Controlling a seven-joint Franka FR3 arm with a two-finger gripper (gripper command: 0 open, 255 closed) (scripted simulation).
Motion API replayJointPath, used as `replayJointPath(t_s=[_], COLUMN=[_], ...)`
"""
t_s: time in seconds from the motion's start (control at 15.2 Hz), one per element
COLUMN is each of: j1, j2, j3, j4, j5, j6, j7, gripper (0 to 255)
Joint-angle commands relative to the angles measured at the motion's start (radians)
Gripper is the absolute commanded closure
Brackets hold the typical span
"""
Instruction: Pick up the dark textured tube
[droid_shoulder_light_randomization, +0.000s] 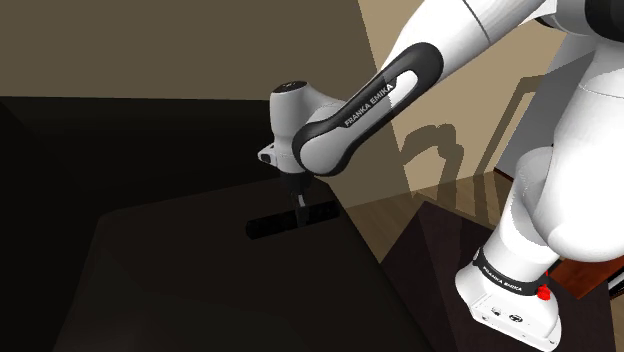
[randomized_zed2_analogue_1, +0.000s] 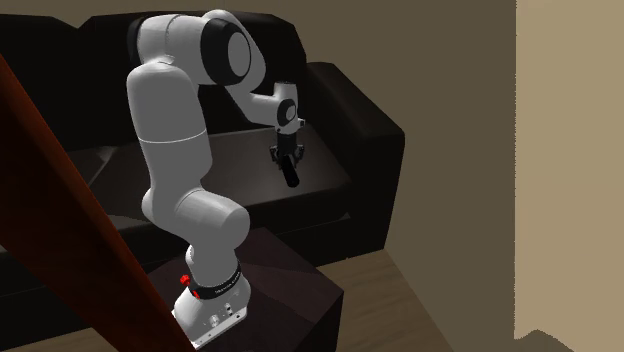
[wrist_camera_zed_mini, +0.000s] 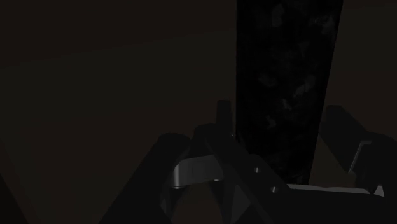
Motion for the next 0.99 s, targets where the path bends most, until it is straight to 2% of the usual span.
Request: replayJointPath(t_s=[0.0, 0.53, 0.92], j1=[0.000, 0.000, -0.001], j2=[0.001, 0.001, -0.054], j3=[0.000, 0.000, 0.001], j4=[-0.001, -0.001, 0.024], j5=[0.000, 0.000, 0.007], j6=[0.002, 0.003, -0.077], j7=[0.000, 0.001, -0.003], gripper=[255, 255, 255])
